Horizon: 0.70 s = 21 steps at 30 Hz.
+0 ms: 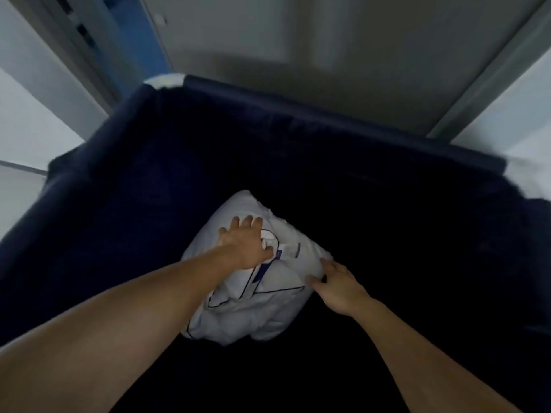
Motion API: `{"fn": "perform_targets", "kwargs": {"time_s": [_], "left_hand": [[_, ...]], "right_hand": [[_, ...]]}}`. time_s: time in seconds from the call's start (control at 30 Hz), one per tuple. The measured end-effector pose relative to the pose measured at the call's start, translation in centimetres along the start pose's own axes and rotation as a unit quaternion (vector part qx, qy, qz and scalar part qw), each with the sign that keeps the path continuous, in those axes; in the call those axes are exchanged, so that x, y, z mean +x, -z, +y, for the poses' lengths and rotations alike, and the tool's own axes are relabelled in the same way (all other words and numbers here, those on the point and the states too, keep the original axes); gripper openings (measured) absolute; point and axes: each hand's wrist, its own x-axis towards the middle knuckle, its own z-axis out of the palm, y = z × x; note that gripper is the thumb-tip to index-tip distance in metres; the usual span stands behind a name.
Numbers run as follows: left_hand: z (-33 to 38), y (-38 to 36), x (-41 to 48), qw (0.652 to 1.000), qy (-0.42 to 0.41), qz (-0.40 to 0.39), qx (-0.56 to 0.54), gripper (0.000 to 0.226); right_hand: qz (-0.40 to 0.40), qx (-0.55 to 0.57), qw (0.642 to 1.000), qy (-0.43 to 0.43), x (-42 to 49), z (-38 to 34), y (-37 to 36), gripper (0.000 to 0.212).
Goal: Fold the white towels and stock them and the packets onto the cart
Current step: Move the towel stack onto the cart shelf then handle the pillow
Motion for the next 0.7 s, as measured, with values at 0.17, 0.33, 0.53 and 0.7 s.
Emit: {"fn": "perform_targets", "kwargs": {"time_s": [0.17,0.33,0.53,0.7], "left_hand": [[-3.2,-4.3,5.4,0.999,-0.013,-0.034,-0.026,0.119],[-6.9,-11.5,8.7,0.999,-0.007,0.008,-0.051,0.125],[-8.9,-16.2,11.7,0.980,-0.076,0.129,-0.129,0.112],[-7.0,-16.5,13.0,0.970,-0.108,0.121,-0.179,0.110]], "right_hand": [[-0.014,0.253,0.965,-0.071,8.2,0.8,-7.5,0.092],[0.034,0.451,0.881,-0.135,14.2,3.8,-15.6,0.039],[0.046,0.635,0.740,-0.216,18.3,4.9,-22.3,0.084],[0.024,0.710,0.656,-0.256,20.1,4.0,-22.8,0.107]]}}
